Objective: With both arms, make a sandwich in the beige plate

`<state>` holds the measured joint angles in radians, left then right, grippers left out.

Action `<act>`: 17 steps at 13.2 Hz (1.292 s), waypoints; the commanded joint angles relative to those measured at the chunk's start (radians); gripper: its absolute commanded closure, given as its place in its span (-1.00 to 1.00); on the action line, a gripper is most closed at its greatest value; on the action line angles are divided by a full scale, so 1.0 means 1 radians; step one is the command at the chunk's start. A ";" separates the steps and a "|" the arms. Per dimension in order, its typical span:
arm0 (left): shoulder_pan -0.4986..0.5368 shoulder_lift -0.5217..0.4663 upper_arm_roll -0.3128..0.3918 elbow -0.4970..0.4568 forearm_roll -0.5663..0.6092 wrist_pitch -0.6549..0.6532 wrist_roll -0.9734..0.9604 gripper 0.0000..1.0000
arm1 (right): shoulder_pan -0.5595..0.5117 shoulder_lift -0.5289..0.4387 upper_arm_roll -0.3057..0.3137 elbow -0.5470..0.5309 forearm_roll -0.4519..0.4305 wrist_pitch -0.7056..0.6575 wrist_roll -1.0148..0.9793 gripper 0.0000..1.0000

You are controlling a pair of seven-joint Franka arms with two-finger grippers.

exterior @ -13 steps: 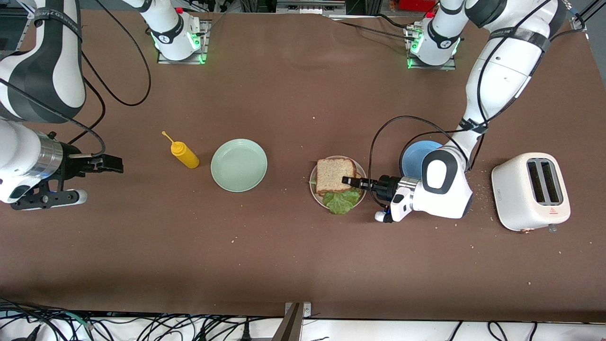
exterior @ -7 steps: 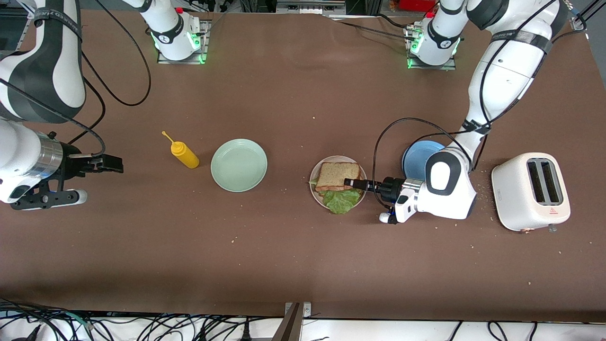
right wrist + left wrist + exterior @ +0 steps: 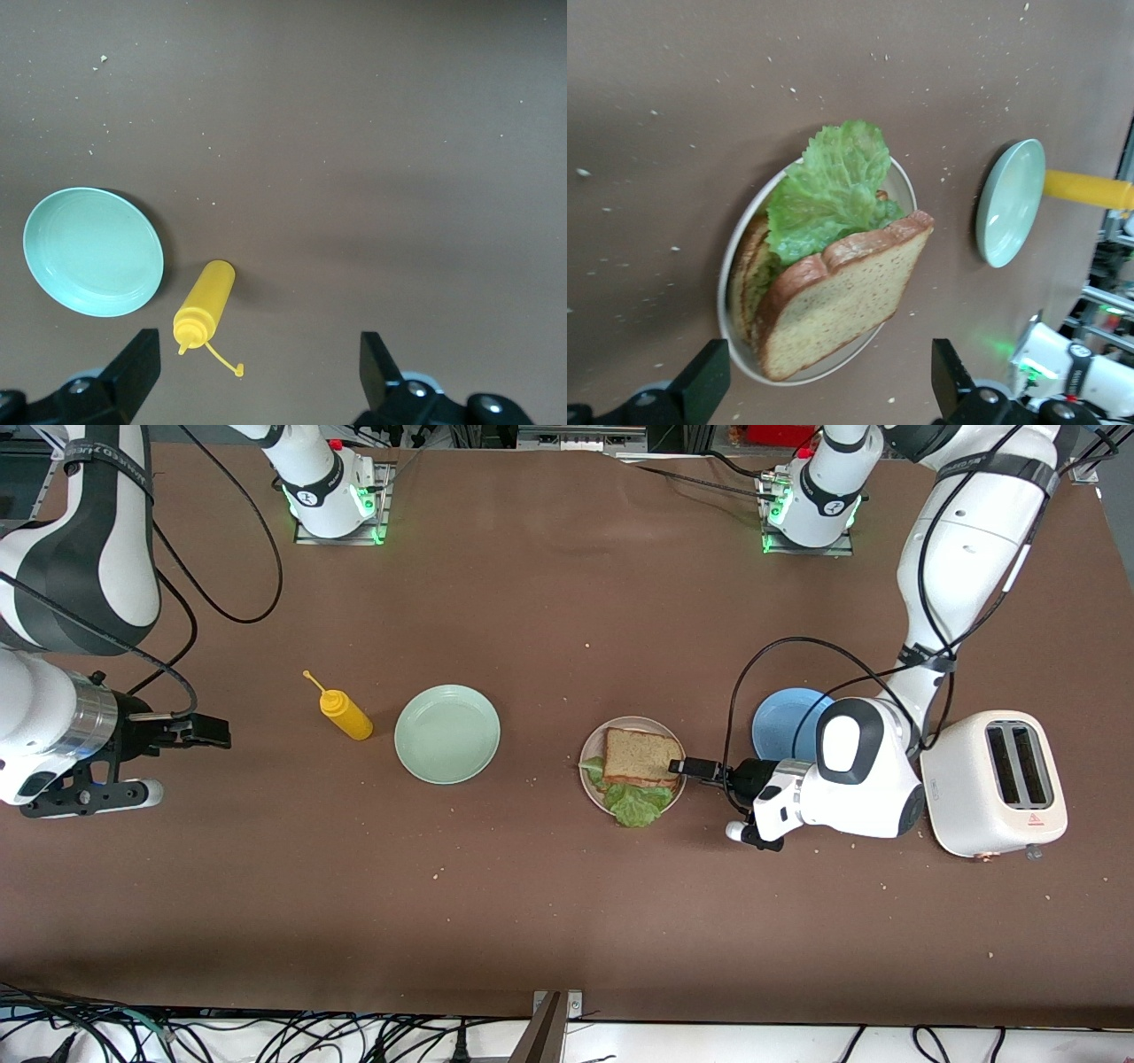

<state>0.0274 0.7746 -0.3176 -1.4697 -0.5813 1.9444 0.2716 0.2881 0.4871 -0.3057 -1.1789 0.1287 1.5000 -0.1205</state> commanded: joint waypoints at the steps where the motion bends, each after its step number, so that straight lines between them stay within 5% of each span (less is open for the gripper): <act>1: 0.003 -0.075 0.003 -0.014 0.134 -0.047 0.003 -1.00 | -0.006 -0.010 0.002 -0.005 0.020 -0.012 0.007 -1.00; 9: 0.094 -0.322 0.012 -0.008 0.515 -0.240 -0.083 -1.00 | -0.006 -0.010 0.002 -0.005 0.020 -0.012 0.006 -1.00; 17: 0.143 -0.508 0.012 0.020 0.672 -0.304 -0.094 -1.00 | -0.004 -0.012 0.004 -0.005 0.020 -0.012 0.004 -1.00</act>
<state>0.1774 0.3056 -0.3036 -1.4393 0.0503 1.6702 0.1985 0.2881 0.4871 -0.3056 -1.1791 0.1290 1.4995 -0.1205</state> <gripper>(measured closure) 0.000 0.000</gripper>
